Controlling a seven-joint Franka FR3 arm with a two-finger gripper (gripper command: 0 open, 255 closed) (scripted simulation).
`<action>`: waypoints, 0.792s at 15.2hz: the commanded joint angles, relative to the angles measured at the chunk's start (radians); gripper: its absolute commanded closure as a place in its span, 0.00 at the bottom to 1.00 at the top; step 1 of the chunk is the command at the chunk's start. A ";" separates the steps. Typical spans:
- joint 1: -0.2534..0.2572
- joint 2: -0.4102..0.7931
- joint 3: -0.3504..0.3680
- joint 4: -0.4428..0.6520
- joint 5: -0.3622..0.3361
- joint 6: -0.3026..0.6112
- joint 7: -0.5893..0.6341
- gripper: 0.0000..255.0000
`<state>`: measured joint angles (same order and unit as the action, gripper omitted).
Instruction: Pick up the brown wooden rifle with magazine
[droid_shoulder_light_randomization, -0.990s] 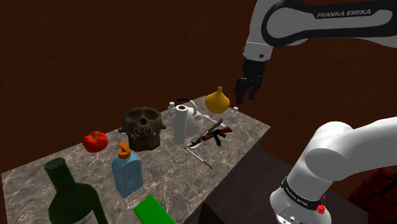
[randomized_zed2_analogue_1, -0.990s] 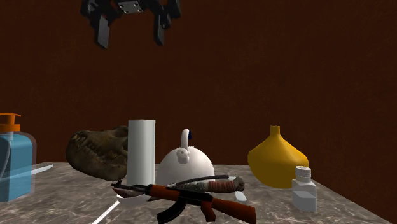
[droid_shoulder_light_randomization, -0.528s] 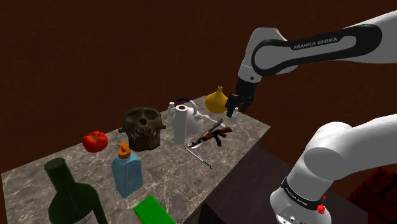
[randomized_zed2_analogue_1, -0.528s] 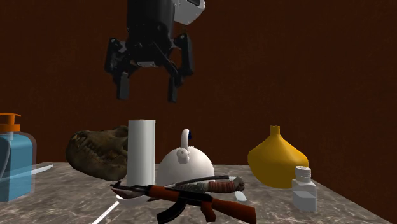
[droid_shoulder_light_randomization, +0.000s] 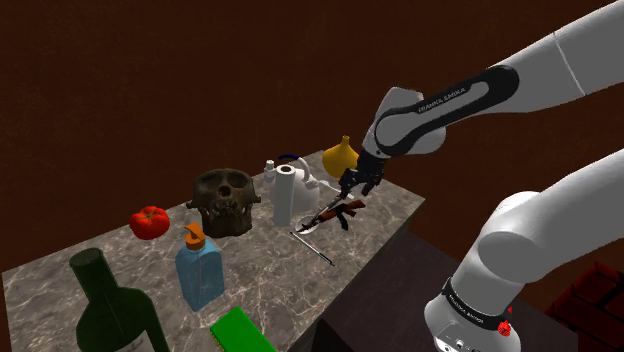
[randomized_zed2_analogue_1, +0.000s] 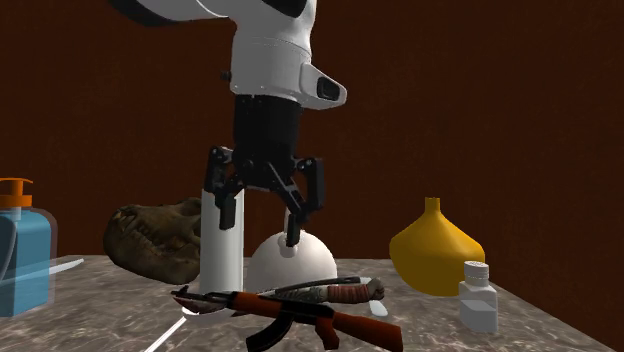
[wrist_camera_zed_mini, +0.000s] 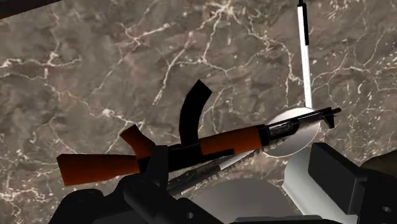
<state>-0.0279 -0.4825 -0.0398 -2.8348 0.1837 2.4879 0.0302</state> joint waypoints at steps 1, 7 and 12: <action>0.019 0.090 -0.030 -0.024 0.050 0.143 -0.036 0.00; 0.203 0.355 -0.175 0.017 0.395 0.414 -0.288 0.00; 0.278 0.458 -0.201 0.051 0.651 0.466 -0.498 0.00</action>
<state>0.2368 -0.0430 -0.2394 -2.7893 0.7776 2.9436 -0.4229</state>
